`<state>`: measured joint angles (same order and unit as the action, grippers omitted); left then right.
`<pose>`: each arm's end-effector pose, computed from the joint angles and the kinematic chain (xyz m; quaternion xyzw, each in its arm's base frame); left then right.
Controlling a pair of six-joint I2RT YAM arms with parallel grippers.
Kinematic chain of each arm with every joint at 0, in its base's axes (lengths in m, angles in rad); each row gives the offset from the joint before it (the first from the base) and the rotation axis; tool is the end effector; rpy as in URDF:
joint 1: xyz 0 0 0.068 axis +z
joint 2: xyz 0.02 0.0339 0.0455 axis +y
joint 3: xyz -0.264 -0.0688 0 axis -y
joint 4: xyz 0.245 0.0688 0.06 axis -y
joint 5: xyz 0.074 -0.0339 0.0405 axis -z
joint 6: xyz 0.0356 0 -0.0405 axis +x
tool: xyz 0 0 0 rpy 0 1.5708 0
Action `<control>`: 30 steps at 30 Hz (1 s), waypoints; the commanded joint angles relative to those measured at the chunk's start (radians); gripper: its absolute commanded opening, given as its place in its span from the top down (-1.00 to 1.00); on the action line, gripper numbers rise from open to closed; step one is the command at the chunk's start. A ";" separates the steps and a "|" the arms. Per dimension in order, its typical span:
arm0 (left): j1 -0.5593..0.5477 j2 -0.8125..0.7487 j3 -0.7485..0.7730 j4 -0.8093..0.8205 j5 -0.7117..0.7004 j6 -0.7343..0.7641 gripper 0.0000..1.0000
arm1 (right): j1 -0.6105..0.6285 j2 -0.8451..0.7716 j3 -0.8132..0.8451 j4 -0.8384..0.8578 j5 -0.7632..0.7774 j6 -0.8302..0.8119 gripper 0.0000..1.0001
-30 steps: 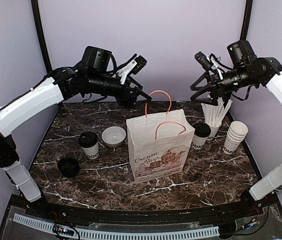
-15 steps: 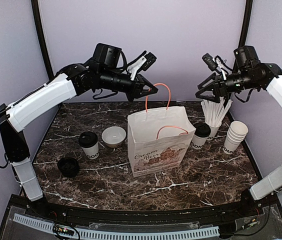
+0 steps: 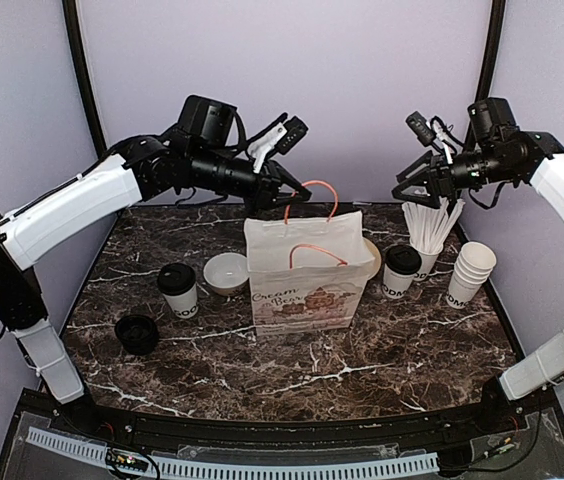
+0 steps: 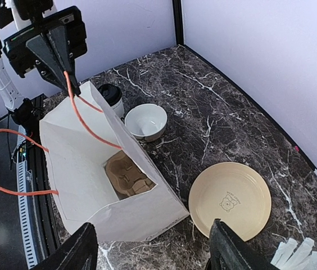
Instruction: Pack the takeout coffee
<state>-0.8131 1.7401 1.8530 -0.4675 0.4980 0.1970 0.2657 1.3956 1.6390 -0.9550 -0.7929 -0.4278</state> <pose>0.2625 -0.3022 0.4244 0.5081 0.6280 -0.3606 0.4663 0.2561 0.0960 0.4261 -0.4363 0.7340 0.3188 0.4114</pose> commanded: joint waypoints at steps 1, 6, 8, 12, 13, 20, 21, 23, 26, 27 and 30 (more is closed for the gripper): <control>-0.052 -0.101 -0.074 0.028 0.032 -0.015 1.00 | -0.009 -0.004 -0.016 0.046 -0.013 0.013 -0.36; -0.130 -0.140 -0.131 0.021 0.015 -0.022 1.00 | -0.013 0.003 -0.017 0.039 -0.010 0.012 -0.36; -0.163 -0.154 -0.165 0.024 0.022 -0.031 1.00 | -0.014 0.003 -0.020 0.041 -0.004 0.011 -0.36; -0.218 -0.197 -0.240 0.047 0.052 -0.073 1.00 | -0.015 0.017 -0.017 0.039 -0.011 0.012 -0.36; -0.229 -0.205 -0.278 0.074 0.059 -0.082 1.00 | -0.014 0.022 -0.016 0.040 -0.016 0.015 -0.36; -0.280 -0.262 -0.397 0.160 0.176 -0.173 1.00 | -0.014 0.042 -0.012 0.026 -0.028 0.002 -0.36; -0.288 -0.264 -0.402 0.165 0.186 -0.174 1.00 | -0.014 0.046 -0.017 0.024 -0.027 -0.003 -0.36; -0.311 -0.264 -0.402 0.174 0.198 -0.176 1.00 | -0.013 0.055 -0.019 0.023 -0.027 -0.005 -0.36; -0.329 -0.254 -0.394 0.167 0.241 -0.191 1.00 | -0.014 0.067 -0.010 0.015 -0.056 -0.009 -0.36; -0.332 -0.249 -0.395 0.165 0.269 -0.193 1.00 | -0.014 0.071 -0.005 0.013 -0.066 -0.009 -0.36; -0.341 -0.239 -0.396 0.140 0.283 -0.183 1.00 | -0.014 0.075 0.004 0.011 -0.083 -0.008 -0.36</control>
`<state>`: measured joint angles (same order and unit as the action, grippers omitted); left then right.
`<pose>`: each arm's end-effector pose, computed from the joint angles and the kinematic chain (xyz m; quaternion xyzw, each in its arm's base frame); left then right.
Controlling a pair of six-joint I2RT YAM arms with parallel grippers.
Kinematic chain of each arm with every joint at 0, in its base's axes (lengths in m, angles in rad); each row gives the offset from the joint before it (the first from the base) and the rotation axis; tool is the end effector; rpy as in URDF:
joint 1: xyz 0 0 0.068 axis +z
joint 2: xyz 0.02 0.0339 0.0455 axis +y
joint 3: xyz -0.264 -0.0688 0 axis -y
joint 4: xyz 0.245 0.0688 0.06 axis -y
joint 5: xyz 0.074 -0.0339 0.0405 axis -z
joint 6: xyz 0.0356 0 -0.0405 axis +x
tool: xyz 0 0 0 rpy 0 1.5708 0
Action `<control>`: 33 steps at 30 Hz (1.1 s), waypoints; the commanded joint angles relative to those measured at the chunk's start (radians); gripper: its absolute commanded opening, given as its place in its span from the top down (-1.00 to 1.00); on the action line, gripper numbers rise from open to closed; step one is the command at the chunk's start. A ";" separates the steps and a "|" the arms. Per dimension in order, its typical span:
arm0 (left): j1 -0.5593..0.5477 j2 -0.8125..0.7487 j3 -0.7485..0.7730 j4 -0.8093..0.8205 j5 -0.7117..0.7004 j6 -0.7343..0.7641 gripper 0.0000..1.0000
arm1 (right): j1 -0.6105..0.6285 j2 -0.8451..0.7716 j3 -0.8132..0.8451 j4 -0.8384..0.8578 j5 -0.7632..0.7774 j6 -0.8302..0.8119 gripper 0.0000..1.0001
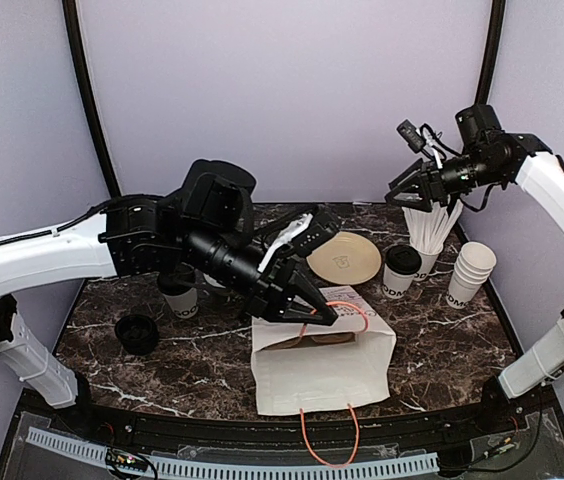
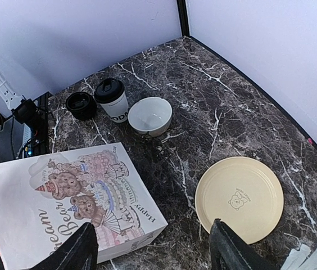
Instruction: Pack the takeout coffee
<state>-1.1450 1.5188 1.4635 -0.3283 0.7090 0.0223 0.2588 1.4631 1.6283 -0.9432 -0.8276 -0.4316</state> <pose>0.1226 -0.3264 0.3857 0.5904 0.5417 -0.5228 0.2909 0.2768 0.1004 0.4066 -0.4319 0.7422 0.3390 0.3842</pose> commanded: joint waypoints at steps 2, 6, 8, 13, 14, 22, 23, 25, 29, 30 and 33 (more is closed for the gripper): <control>-0.010 -0.007 0.011 -0.032 0.035 0.013 1.00 | -0.007 0.006 0.015 0.006 -0.048 0.002 -0.36; -0.008 0.014 0.079 -0.099 -0.056 0.060 1.00 | -0.007 0.002 0.019 0.000 -0.062 0.000 -0.36; -0.002 0.018 0.116 -0.120 -0.134 0.084 1.00 | -0.006 -0.009 0.003 0.009 -0.062 0.001 -0.36; 0.055 0.021 0.202 -0.166 -0.353 0.135 1.00 | -0.007 -0.045 -0.038 0.041 -0.039 0.011 -0.36; 0.089 0.022 0.207 -0.167 -0.368 0.138 1.00 | -0.007 -0.049 -0.040 0.044 -0.018 0.010 -0.36; 0.234 0.087 0.242 -0.147 -0.422 0.159 0.34 | -0.007 -0.039 -0.049 0.027 0.065 -0.003 -0.40; 0.243 0.095 0.248 -0.145 -0.432 0.158 0.25 | -0.007 -0.037 -0.050 0.022 0.066 -0.009 -0.40; 0.249 0.114 0.266 -0.146 -0.468 0.155 0.08 | -0.007 -0.036 -0.051 0.021 0.068 -0.014 -0.41; 0.249 0.101 0.275 -0.126 -0.535 0.157 -0.17 | -0.007 -0.023 -0.034 0.011 0.065 -0.020 -0.42; 0.249 0.080 0.262 -0.109 -0.546 0.159 -0.24 | -0.007 -0.017 -0.027 0.005 0.069 -0.023 -0.42; 0.249 0.026 0.212 -0.062 -0.635 0.169 -0.44 | -0.007 -0.002 -0.015 -0.002 0.084 -0.025 -0.42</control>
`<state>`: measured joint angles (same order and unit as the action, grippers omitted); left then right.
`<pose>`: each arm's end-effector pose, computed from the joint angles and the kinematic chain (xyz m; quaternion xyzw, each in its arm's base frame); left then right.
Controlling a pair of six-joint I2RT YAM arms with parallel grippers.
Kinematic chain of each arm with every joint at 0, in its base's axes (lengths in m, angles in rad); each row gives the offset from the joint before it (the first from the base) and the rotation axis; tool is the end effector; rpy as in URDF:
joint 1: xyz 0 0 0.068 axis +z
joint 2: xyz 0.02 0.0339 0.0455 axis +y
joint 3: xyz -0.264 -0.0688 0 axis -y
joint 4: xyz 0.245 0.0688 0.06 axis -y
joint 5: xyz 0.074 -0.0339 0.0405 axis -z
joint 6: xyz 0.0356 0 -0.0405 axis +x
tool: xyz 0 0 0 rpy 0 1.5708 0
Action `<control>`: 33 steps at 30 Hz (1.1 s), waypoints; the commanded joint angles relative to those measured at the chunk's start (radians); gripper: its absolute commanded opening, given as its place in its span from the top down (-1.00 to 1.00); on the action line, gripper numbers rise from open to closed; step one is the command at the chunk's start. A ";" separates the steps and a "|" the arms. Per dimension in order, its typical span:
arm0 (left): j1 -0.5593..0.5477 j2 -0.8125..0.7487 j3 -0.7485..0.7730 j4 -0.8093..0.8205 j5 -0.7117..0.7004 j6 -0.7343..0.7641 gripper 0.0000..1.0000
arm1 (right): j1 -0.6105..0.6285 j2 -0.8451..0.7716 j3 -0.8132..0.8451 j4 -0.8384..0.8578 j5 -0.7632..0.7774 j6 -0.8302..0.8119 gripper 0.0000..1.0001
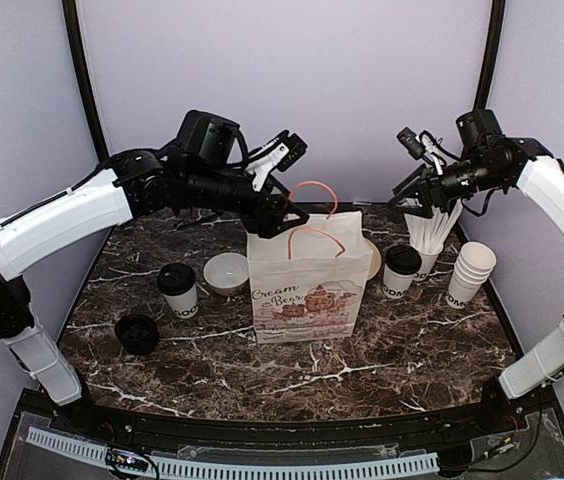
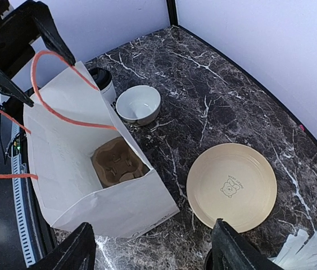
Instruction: Pack the takeout coffee
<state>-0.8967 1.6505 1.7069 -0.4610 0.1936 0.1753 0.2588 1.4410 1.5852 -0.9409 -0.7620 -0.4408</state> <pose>0.2333 -0.3030 0.4075 0.4701 0.6872 -0.2689 0.4843 0.2735 0.0978 0.3985 -0.4265 0.7595 0.3111 0.3802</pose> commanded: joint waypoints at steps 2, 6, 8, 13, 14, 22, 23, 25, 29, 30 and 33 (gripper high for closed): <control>0.002 -0.157 -0.065 0.099 -0.192 0.035 -0.58 | -0.007 0.031 0.029 0.002 0.028 -0.016 -0.44; 0.002 -0.221 -0.090 0.124 -0.326 0.055 -0.96 | -0.008 0.076 0.052 0.021 0.043 -0.008 -0.46; 0.002 -0.263 -0.130 0.150 -0.387 0.045 -0.97 | -0.009 0.106 0.061 0.049 0.047 0.010 -0.47; 0.015 -0.391 -0.312 0.348 -0.608 0.024 -0.98 | -0.023 0.162 0.111 0.055 0.060 0.046 -0.47; 0.022 -0.412 -0.351 0.374 -0.629 0.019 -0.98 | -0.025 0.167 0.129 0.043 0.075 0.044 -0.47; 0.157 -0.453 -0.529 0.448 -0.592 -0.063 -0.98 | -0.039 0.127 0.106 -0.090 0.229 -0.060 -0.47; 0.160 -0.455 -0.546 0.467 -0.619 -0.065 -0.97 | -0.039 0.117 0.096 -0.096 0.249 -0.065 -0.47; 0.172 -0.468 -0.623 0.553 -0.646 -0.051 -0.98 | -0.039 0.108 0.085 -0.123 0.287 -0.092 -0.48; 0.255 -0.452 -0.663 0.510 -0.624 -0.121 -0.98 | -0.040 0.116 0.047 -0.150 0.411 -0.122 -0.48; 0.265 -0.445 -0.656 0.479 -0.621 -0.113 -0.98 | -0.040 0.123 0.036 -0.159 0.440 -0.130 -0.48; 0.269 -0.439 -0.655 0.474 -0.586 -0.038 -0.98 | -0.039 0.133 -0.012 -0.146 0.514 -0.134 -0.46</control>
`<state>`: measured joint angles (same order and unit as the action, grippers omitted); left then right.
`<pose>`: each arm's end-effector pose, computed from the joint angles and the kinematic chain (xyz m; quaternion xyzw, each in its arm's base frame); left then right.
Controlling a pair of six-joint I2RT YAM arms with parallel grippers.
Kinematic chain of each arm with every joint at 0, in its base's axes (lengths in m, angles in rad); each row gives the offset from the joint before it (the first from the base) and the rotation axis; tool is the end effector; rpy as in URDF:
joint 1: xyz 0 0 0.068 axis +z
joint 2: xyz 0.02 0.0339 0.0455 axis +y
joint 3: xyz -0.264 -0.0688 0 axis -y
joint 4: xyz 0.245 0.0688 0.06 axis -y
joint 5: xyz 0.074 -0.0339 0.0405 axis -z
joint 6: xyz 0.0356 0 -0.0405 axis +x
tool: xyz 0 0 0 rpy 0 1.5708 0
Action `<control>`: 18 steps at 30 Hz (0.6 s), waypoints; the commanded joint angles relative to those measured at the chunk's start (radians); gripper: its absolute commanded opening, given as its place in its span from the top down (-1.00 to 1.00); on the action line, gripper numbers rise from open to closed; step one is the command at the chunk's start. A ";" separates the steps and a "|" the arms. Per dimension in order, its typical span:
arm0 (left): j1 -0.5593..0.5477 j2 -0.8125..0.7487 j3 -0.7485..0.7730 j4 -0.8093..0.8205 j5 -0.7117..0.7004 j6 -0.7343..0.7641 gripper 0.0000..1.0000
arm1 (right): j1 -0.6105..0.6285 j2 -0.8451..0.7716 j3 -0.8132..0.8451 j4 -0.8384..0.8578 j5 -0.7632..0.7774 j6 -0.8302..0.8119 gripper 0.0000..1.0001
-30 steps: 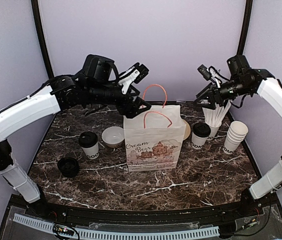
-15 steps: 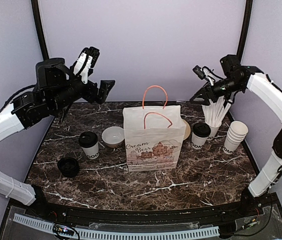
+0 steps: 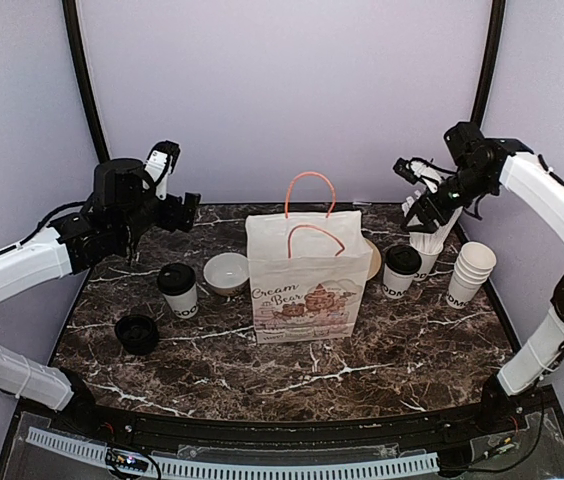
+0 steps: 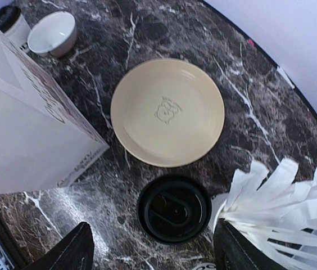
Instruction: Pack the takeout coffee
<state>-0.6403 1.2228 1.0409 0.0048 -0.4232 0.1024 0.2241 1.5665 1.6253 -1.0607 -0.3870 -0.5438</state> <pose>0.2385 -0.1595 0.3576 0.1465 0.7476 -0.0115 0.6477 0.3066 0.0837 0.3617 -0.4029 0.8531 0.1384 0.3013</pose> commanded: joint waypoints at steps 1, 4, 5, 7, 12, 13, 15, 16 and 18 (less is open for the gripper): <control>0.013 -0.015 0.004 0.016 0.041 0.042 -0.96 | -0.004 0.014 -0.060 -0.023 0.159 -0.030 -0.46; 0.015 -0.044 -0.025 0.044 0.047 0.043 -0.94 | -0.005 0.034 -0.076 -0.025 0.205 -0.036 -0.46; 0.015 -0.056 -0.030 0.048 0.056 0.043 -0.94 | -0.005 0.042 -0.082 -0.023 0.214 -0.036 -0.46; 0.014 -0.068 -0.039 0.054 0.071 0.041 -0.94 | -0.005 0.060 -0.083 -0.019 0.230 -0.031 -0.49; 0.014 -0.070 -0.043 0.054 0.094 0.035 -0.94 | -0.005 0.131 -0.035 -0.030 0.247 0.001 -0.61; 0.014 -0.068 -0.043 0.054 0.102 0.036 -0.93 | -0.005 0.146 -0.024 -0.035 0.247 0.004 -0.66; 0.014 -0.066 -0.043 0.053 0.109 0.037 -0.93 | -0.003 0.174 -0.003 -0.048 0.235 0.009 -0.75; 0.015 -0.066 -0.043 0.052 0.111 0.038 -0.93 | -0.002 0.184 0.007 -0.054 0.232 0.012 -0.81; 0.015 -0.065 -0.044 0.051 0.112 0.041 -0.93 | -0.002 0.202 0.022 -0.072 0.222 0.012 -0.88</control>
<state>-0.6262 1.1767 1.0084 0.0303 -0.3325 0.1314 0.2241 1.7473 1.5959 -1.0931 -0.1593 -0.5446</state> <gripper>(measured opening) 0.966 0.913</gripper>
